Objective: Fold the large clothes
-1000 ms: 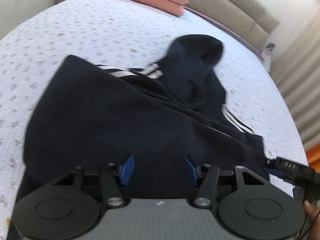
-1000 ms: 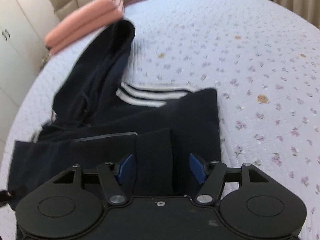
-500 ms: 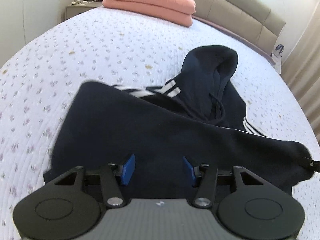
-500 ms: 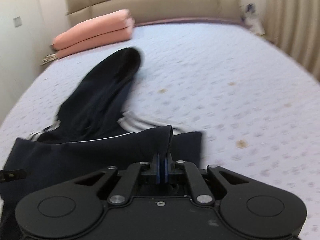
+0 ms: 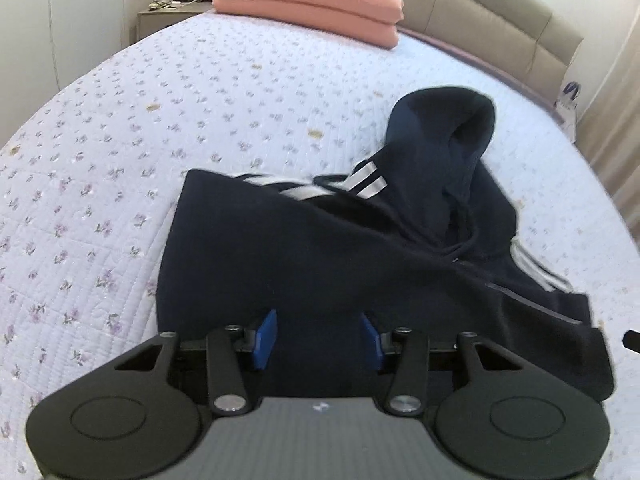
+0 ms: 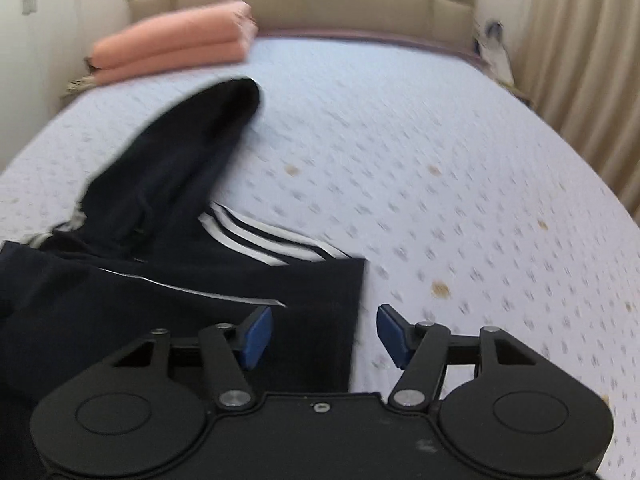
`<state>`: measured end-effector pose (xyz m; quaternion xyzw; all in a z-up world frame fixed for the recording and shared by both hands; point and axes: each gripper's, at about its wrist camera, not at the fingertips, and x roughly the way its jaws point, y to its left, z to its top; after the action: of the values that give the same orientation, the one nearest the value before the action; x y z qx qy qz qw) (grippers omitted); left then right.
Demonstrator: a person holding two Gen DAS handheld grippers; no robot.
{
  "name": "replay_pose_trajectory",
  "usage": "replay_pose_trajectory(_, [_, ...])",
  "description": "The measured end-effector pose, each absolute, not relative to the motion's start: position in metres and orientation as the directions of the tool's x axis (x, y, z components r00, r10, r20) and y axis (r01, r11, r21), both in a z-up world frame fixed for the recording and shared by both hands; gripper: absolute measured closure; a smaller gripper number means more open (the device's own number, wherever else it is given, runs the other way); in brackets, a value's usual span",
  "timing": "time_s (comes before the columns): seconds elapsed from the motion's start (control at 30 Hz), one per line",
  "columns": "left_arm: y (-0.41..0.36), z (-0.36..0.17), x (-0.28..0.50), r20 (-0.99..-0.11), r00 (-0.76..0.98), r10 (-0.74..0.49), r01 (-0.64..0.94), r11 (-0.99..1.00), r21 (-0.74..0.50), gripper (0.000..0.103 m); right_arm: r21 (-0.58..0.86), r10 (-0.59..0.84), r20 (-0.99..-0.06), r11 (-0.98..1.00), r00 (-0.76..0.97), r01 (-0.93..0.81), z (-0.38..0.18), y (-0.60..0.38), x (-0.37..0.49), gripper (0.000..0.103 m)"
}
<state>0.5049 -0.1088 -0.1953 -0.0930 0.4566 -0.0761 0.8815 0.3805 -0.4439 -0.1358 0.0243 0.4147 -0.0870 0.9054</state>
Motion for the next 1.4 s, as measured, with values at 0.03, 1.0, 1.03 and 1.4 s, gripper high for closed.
replay_pose_trajectory(0.03, [-0.110,-0.194,0.505,-0.788,0.573,-0.224,0.053,0.970,-0.238,0.057,-0.037,-0.123,-0.766,0.988,0.631,0.147,-0.142,-0.435,0.384,0.073])
replay_pose_trajectory(1.0, [-0.071,-0.194,0.528,-0.826,0.486,-0.286,0.180,0.957,-0.226,0.091,0.013,-0.138,-0.855,0.958,0.500,0.286,-0.161,-0.399,0.374,0.088])
replay_pose_trajectory(1.03, [-0.075,-0.187,0.536,-0.810,0.504,-0.299,0.203,0.953,-0.226,0.091,0.017,-0.133,-0.841,0.963,0.525,0.271,-0.156,-0.399,0.378,0.088])
replay_pose_trajectory(1.4, [-0.207,-0.154,0.686,-0.679,0.593,-0.432,0.366,0.896,-0.251,0.068,0.240,0.013,-0.737,0.940,0.676,0.243,-0.156,-0.434,0.500,0.084])
